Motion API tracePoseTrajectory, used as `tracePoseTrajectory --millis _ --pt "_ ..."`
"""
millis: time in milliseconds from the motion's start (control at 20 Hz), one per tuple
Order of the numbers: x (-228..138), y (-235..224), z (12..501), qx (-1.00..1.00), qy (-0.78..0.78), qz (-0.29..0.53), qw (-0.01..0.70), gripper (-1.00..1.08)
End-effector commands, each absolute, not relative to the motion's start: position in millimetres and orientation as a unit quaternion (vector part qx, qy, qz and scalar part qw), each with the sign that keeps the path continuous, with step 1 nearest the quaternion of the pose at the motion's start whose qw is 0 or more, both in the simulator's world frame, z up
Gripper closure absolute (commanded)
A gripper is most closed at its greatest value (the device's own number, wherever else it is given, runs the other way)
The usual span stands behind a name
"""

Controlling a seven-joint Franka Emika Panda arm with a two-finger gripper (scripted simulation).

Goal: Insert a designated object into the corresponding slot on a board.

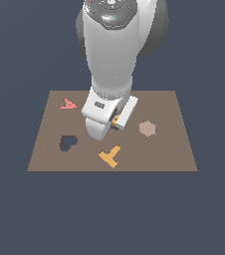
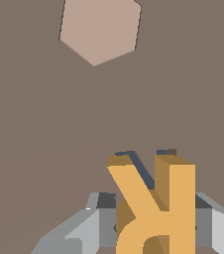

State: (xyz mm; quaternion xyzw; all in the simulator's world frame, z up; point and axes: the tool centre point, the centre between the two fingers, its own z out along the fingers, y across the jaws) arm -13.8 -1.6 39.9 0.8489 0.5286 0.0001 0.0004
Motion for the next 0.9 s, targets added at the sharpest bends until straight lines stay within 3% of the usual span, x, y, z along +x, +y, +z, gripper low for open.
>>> tracePoseTrajectory --millis 0,650,700,850 --pt "-10.4 -3.3 40.2 0.843 0.538 0.0 0.0 1.08" --pt "-7.8 -4.1 30.3 0.838 0.545 0.0 0.0 1.08" --pt "-7.8 -4.1 30.3 0.838 0.545 0.0 0.0 -0.92" --pt "-7.8 -4.1 30.3 0.838 0.545 0.0 0.0 -0.92"
